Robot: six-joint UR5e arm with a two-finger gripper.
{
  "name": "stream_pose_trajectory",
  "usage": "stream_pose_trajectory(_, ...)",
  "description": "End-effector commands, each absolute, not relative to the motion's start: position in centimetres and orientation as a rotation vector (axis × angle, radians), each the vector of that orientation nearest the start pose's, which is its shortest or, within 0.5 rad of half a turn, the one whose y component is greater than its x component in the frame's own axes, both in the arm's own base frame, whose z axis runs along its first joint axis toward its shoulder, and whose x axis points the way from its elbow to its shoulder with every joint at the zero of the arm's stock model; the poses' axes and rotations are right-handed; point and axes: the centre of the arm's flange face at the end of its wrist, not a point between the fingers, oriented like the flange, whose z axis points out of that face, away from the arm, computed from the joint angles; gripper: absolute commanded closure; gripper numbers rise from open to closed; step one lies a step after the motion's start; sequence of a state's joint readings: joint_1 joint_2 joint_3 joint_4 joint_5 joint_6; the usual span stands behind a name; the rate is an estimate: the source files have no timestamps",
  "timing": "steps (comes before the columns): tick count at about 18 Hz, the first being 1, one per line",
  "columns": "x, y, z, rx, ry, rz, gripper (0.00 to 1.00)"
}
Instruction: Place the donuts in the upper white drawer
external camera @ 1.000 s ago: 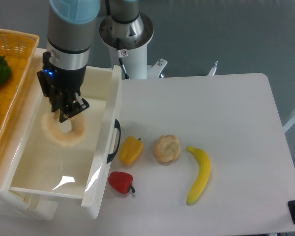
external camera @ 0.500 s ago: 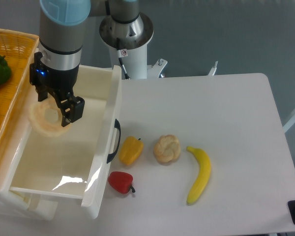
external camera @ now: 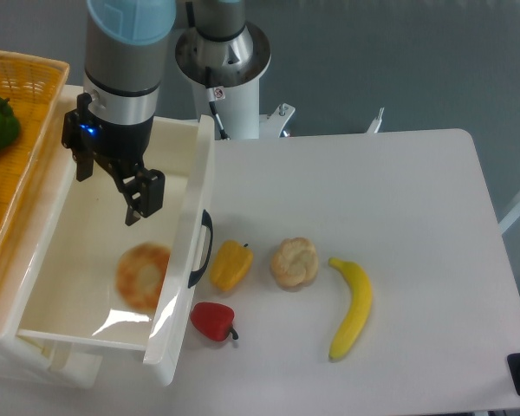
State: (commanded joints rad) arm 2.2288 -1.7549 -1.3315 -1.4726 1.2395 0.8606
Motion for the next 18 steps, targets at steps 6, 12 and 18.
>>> stream_pose_trajectory(6,-28.7,53.9,54.0,-2.715,0.186,-0.097,0.0)
stream_pose_trajectory(12,-35.4,50.4,54.5,-2.652,0.051,-0.061,0.0)
stream_pose_trajectory(18,-41.1,48.0,52.3,-2.66,0.012,-0.021,0.0)
